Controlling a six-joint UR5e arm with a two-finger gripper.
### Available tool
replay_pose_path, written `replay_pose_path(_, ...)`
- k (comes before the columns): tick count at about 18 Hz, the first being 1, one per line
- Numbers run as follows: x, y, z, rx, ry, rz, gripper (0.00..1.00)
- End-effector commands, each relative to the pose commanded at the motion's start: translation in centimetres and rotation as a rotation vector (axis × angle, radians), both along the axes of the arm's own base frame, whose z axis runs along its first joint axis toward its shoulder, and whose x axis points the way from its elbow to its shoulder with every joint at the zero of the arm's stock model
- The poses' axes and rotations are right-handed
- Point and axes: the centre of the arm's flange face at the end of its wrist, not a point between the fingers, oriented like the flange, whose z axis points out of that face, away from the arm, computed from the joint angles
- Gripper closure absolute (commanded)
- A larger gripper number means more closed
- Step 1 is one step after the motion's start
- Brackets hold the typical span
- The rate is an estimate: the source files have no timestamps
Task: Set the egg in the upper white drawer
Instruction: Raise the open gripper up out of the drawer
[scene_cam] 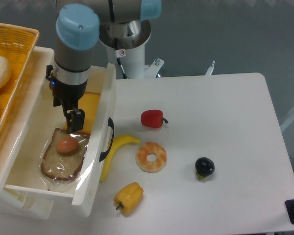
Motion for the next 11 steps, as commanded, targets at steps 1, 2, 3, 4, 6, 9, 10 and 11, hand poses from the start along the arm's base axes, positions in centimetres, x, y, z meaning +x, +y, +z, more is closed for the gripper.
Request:
replay_pose_path(1, -0.4, -0.4, 0.5, 0.014, -0.004, 0.011, 0.0)
replay_pose_path(2, -0.7, -0.8, 1.0, 0.024, -0.007, 0.025, 0.0)
replay_pose_path(3, -1.3, -1.3, 1.6, 0.038, -0.012, 0.043, 0.0)
replay_pose_path(4, -1.9, -2.0, 2.4, 0.054, -0.019, 0.069, 0.0)
replay_pose_path(6, -2.5, -3.2, 3.6, 0.061, -0.048, 0.17, 0.0)
replay_pose_path(9, -3.6, -4.3, 4.6, 0.071, -0.081, 0.265, 0.0)
replay_pose_path(10, -4.5, -4.8, 4.6, 0.072, -0.08, 0.285, 0.0)
replay_pose_path(11, -4.9, -5.3, 4.9, 0.077, -0.077, 0.299, 0.0)
